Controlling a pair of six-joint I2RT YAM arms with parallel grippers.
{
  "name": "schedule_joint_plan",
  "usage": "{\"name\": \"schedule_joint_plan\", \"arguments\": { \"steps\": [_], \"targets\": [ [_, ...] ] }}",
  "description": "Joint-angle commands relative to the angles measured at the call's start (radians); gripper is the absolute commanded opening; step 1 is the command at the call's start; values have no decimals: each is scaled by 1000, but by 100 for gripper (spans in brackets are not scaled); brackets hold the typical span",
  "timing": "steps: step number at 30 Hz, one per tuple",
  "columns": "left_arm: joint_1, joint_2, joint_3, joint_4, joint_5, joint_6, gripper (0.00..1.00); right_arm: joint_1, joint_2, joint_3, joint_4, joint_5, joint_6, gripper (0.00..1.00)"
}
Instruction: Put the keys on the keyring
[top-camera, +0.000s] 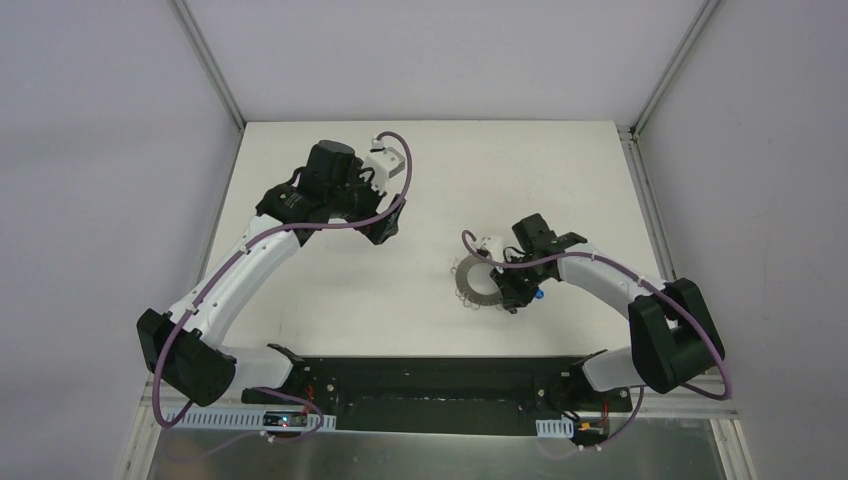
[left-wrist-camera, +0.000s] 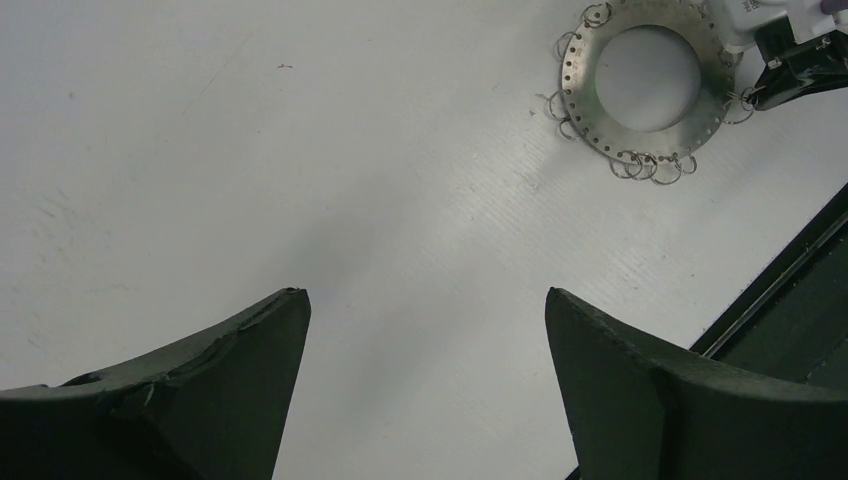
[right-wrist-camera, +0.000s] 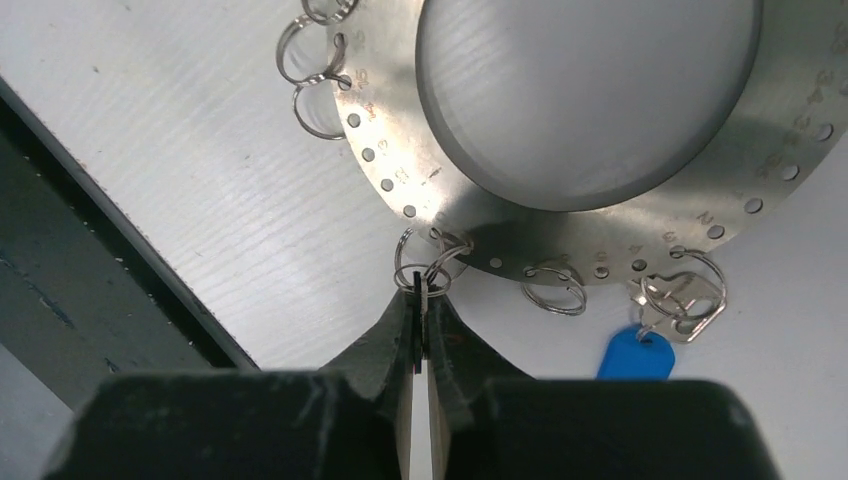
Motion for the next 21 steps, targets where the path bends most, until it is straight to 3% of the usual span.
{"name": "schedule_joint_plan", "arguments": {
  "steps": [1,7,11,13,21],
  "targets": [
    [6,-32,22,-2,-31,13,90,-2,-6,-9,-15,83,-10,7],
    [6,-58,14,-1,-54,18,90,-35,-70,-58,-65,134,-39,11],
    [6,-74,12,-8,-72,20,91,-51,-93,-78,-82,144,-41,19],
    [6,-84,9,-12,-95,27,92,-61,-100,-82,-84,146,-39,25],
    [17,-151,-33,-12,-177,53,99,-101,-183,-39,-132,152,-15,67]
  ]
}}
